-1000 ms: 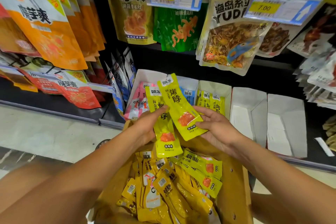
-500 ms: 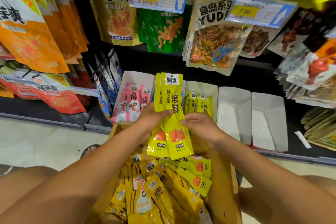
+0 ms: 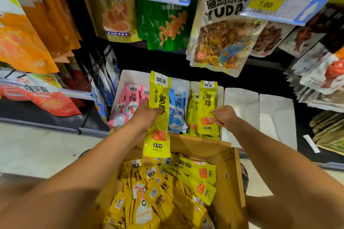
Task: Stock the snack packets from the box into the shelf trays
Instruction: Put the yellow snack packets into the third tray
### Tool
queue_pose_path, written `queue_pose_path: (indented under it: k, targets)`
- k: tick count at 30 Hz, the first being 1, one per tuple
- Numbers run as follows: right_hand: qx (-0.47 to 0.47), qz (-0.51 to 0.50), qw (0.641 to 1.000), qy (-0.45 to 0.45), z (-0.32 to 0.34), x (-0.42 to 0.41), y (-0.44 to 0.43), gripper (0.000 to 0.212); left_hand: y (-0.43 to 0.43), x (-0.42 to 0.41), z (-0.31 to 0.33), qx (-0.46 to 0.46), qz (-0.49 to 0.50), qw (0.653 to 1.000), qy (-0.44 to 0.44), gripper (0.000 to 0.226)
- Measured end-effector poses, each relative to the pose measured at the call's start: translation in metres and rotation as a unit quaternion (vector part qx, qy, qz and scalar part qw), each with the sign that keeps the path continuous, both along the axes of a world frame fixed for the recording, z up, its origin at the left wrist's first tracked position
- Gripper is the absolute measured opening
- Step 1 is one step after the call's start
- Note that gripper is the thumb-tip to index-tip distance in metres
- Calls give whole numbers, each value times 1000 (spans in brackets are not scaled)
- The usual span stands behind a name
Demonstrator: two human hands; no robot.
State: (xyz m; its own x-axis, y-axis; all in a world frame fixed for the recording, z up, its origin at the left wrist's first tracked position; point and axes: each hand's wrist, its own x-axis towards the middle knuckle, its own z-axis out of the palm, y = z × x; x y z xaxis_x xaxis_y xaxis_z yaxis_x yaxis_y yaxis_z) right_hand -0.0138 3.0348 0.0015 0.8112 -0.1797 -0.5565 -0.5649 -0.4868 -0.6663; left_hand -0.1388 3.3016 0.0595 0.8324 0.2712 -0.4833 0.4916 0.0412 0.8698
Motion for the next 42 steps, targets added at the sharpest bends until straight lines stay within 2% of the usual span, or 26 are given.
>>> queue_pose_path:
  k: [6,9,11,15,18,25,27,30,32,36,38,42]
  targets:
    - [-7,13,1000,16,-60,14,20,16,10,5,-7,-10,15,1000,-11,17]
    - [-28,32,999,28,-88,22,27,17,13,6,-12,-26,23,999,-17,22]
    - [-35,33,999,20,-92,22,33,14,15,5,-14,-27,25,999,-17,24]
    - [-89,76,993,10,-83,17,38,27,16,5,-13,-36,23,999,-19,25]
    - [-70,69,995,-4,-84,18,34,29,17,4,-14,-42,27,999,-16,25]
    - [-47,117,991,-52,-48,9,31,45,13,0,-3,-29,31,999,-3,31]
    - [-11,139,987,-79,-22,-2,39,39,12,-1,-2,-22,26,999,1,40]
    - [35,181,976,-114,18,-25,58,20,11,-4,-1,-17,34,999,4,21]
    - [75,208,969,-107,41,-47,69,14,10,-5,-8,-8,20,1000,-4,19]
    - [103,237,964,-57,64,-91,83,26,2,-10,-5,-50,-1,999,-17,12]
    - [114,216,969,-41,65,-105,86,27,-1,-11,-5,-47,-15,999,-20,20]
    - [161,152,975,-28,64,-113,84,31,-11,-15,0,-25,-32,999,-32,8]
